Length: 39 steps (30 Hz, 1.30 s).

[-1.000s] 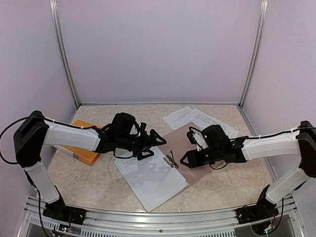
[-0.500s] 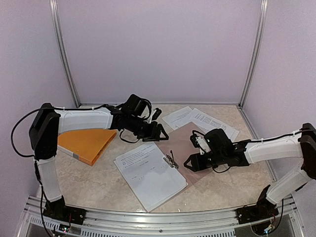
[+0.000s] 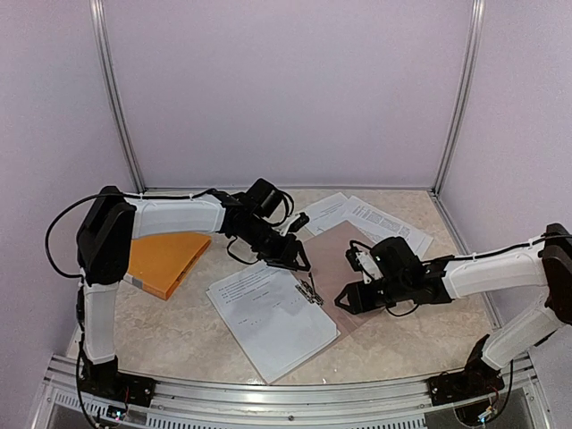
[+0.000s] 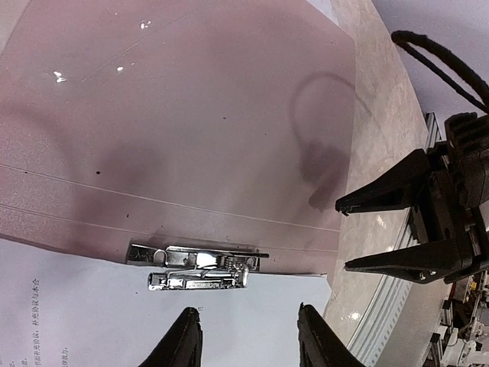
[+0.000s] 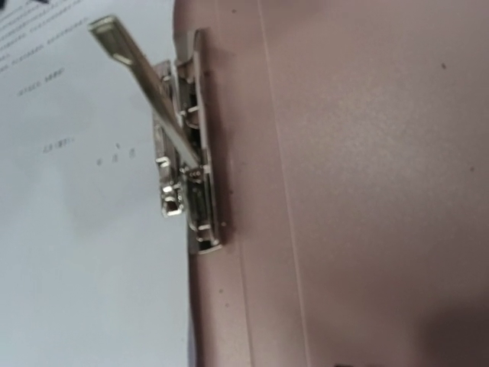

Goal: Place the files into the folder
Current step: Clamp the file in the folder.

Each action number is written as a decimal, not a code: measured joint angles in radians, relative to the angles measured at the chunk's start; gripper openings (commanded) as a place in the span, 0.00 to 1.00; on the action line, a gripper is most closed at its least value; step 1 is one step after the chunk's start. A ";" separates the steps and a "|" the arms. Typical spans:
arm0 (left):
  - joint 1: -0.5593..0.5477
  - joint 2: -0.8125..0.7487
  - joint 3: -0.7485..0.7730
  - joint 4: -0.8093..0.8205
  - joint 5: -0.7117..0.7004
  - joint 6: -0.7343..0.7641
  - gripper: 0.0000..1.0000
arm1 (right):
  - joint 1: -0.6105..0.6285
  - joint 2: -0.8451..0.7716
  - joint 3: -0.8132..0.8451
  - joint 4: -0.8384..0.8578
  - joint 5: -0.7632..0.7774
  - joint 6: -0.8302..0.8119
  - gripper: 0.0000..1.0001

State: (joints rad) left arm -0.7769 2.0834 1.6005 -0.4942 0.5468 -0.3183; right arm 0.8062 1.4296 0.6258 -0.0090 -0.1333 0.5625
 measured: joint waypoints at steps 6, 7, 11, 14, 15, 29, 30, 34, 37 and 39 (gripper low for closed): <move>-0.024 0.053 0.037 -0.011 0.005 0.012 0.33 | 0.000 0.000 -0.008 0.014 0.000 0.005 0.47; -0.028 0.062 0.042 -0.013 0.002 0.013 0.33 | 0.000 0.000 -0.012 0.023 -0.001 0.007 0.47; -0.037 0.089 0.061 -0.019 -0.006 0.016 0.31 | 0.000 0.000 -0.023 0.040 -0.005 0.012 0.47; -0.039 0.100 0.077 -0.019 -0.013 0.017 0.30 | 0.000 0.000 -0.029 0.048 -0.006 0.017 0.47; -0.039 0.100 0.079 -0.019 -0.013 0.018 0.30 | 0.000 0.000 -0.031 0.050 -0.007 0.019 0.47; -0.038 0.125 0.110 -0.039 -0.029 0.032 0.19 | 0.000 0.000 -0.036 0.060 -0.014 0.030 0.47; -0.038 0.125 0.110 -0.040 -0.029 0.032 0.19 | 0.000 0.000 -0.036 0.060 -0.015 0.030 0.47; -0.038 0.125 0.110 -0.040 -0.029 0.033 0.19 | 0.000 0.001 -0.036 0.060 -0.019 0.031 0.47; -0.037 0.125 0.110 -0.042 -0.028 0.034 0.20 | 0.000 0.002 -0.036 0.061 -0.023 0.031 0.47; -0.036 0.125 0.110 -0.046 -0.028 0.034 0.20 | 0.000 0.003 -0.036 0.065 -0.026 0.032 0.47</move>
State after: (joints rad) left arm -0.8131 2.2086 1.7103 -0.5400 0.5190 -0.2840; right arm 0.8062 1.4322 0.5900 0.0563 -0.1589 0.5945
